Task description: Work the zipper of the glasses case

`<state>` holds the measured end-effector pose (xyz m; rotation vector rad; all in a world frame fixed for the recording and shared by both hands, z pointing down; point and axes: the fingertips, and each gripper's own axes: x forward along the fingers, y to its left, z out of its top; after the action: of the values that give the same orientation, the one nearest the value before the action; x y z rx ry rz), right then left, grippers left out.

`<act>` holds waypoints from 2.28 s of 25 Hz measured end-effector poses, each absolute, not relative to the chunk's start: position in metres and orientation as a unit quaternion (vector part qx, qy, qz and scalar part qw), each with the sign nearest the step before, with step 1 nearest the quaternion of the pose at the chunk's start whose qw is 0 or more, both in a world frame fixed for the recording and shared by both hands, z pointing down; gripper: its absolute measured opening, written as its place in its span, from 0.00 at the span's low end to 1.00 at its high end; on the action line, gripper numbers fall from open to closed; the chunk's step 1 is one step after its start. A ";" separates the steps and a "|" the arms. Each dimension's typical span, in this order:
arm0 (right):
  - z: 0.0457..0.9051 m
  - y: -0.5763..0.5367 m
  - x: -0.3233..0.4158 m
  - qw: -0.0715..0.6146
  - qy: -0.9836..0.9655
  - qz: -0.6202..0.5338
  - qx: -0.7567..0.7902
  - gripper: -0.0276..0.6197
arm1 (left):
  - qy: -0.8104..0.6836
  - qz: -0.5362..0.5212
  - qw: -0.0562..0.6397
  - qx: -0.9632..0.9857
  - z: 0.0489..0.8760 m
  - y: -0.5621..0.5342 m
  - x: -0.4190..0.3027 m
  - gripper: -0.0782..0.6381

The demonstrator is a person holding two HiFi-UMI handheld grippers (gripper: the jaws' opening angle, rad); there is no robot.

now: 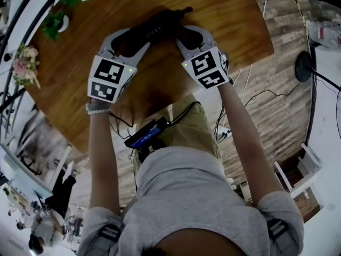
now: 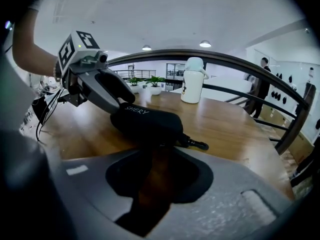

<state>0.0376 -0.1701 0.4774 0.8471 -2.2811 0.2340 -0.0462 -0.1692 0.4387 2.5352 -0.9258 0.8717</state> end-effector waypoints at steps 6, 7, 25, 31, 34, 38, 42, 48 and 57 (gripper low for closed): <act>0.481 -0.177 0.037 0.344 -0.873 0.095 0.331 0.15 | -0.320 0.302 0.157 0.884 0.439 -0.171 -0.044 0.45; 0.482 -0.177 0.038 0.346 -0.872 0.094 0.332 0.12 | -0.320 0.301 0.158 0.884 0.439 -0.171 -0.043 0.45; 0.483 -0.171 0.037 0.358 -0.868 0.092 0.332 0.05 | -0.319 0.295 0.168 0.885 0.440 -0.171 -0.041 0.45; 0.486 -0.158 0.024 0.366 -0.869 0.083 0.323 0.05 | -0.317 0.294 0.168 0.886 0.441 -0.171 -0.039 0.45; 0.486 -0.151 0.015 0.369 -0.872 0.075 0.314 0.05 | -0.316 0.293 0.171 0.886 0.440 -0.172 -0.038 0.45; 0.485 -0.141 -0.001 0.368 -0.878 0.070 0.298 0.05 | -0.315 0.288 0.174 0.888 0.440 -0.174 -0.038 0.45; 0.484 -0.125 -0.027 0.361 -0.890 0.066 0.272 0.05 | -0.313 0.287 0.178 0.888 0.439 -0.174 -0.037 0.45; 0.485 -0.116 -0.055 0.356 -0.896 0.061 0.256 0.05 | -0.308 0.284 0.185 0.889 0.439 -0.176 -0.035 0.45; 0.484 -0.116 -0.056 0.350 -0.898 0.064 0.260 0.11 | -0.321 0.279 0.178 0.888 0.435 -0.174 -0.037 0.44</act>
<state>-0.0560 -0.1157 0.4837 0.6725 -2.3252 0.1650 -0.0371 -0.1739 0.4345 2.5110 -0.9068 0.7879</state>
